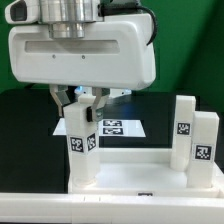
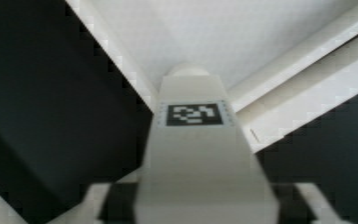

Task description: Assemble desk

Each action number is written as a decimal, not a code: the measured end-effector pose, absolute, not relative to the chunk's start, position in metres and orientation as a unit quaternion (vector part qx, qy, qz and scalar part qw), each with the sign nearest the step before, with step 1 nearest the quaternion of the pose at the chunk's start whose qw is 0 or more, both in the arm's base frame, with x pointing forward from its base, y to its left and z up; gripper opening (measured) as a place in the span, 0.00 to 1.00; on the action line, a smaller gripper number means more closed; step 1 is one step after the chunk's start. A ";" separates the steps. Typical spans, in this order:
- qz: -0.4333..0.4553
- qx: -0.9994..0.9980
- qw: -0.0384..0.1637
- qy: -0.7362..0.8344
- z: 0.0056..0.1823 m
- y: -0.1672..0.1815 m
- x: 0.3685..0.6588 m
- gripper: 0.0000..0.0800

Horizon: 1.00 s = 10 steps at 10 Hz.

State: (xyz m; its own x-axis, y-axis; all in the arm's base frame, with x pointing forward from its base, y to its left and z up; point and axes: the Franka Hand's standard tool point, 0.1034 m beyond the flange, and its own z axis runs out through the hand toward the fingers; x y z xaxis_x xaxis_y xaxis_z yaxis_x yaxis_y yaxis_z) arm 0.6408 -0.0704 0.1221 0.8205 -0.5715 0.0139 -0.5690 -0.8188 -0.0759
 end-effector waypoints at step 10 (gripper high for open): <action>-0.012 -0.855 0.043 0.517 0.121 -0.071 0.640 0.36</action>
Offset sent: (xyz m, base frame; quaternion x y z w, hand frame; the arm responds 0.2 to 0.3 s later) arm 0.0000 0.0000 0.0000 0.0000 0.0000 0.0000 1.0000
